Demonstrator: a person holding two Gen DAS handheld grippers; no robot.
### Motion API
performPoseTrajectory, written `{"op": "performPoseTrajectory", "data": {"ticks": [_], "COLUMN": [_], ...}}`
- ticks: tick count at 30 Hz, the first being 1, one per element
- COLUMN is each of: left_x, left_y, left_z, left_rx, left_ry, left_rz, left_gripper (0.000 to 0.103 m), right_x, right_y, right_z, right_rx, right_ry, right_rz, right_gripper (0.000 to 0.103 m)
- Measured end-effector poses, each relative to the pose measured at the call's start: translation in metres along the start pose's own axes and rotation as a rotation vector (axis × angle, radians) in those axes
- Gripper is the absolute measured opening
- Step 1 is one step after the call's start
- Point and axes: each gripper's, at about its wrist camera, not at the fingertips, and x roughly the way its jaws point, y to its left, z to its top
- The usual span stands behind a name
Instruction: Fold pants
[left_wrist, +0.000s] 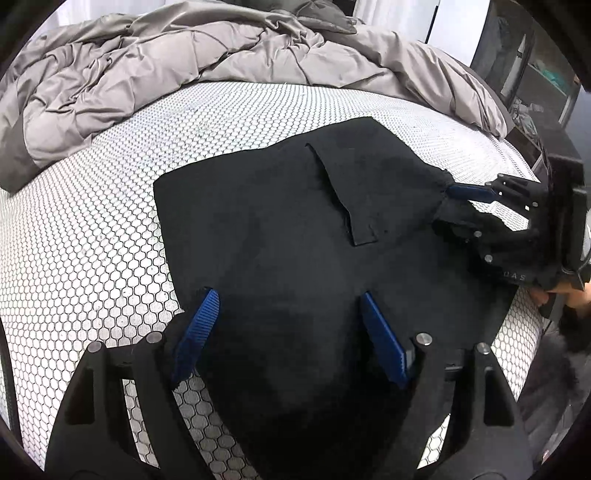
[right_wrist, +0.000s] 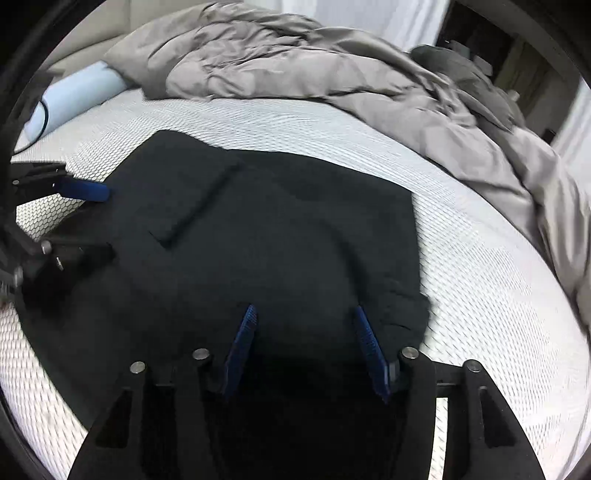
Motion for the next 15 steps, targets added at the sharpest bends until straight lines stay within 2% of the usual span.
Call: {"op": "performPoseTrajectory", "data": {"ticks": [2,3,6,10,13,15], "left_x": [-0.008,-0.014,-0.036,-0.039,-0.020,0.002], "left_y": [-0.003,-0.004,-0.004,0.003,0.005,0.007], "left_z": [0.000,-0.001,0.002,0.024,0.042,0.047], "left_rx": [0.008,0.006,-0.006,-0.061,-0.062,-0.058], "left_ry": [-0.024,-0.038,-0.104,-0.148,-0.121,-0.058], "left_rz": [0.004,0.003,0.006,0.019,0.063,0.105], "left_gripper": [0.076,0.076,0.076,0.076,0.076,0.076], "right_x": [-0.005,-0.010,-0.030,-0.035,-0.016,0.007], "right_y": [-0.006,-0.007,-0.010,-0.006,0.009,0.024], "right_z": [-0.008,-0.009,-0.006,0.014,0.033,0.044], "right_rx": [0.003,0.015,0.062,0.105,0.094,0.049], "right_ry": [0.000,-0.001,-0.047,-0.086,-0.076,-0.029], "right_rz": [-0.043,-0.038,0.018,0.095,0.146,0.140], "right_gripper": [0.055,0.055,0.056,0.057,0.057,0.057]}}
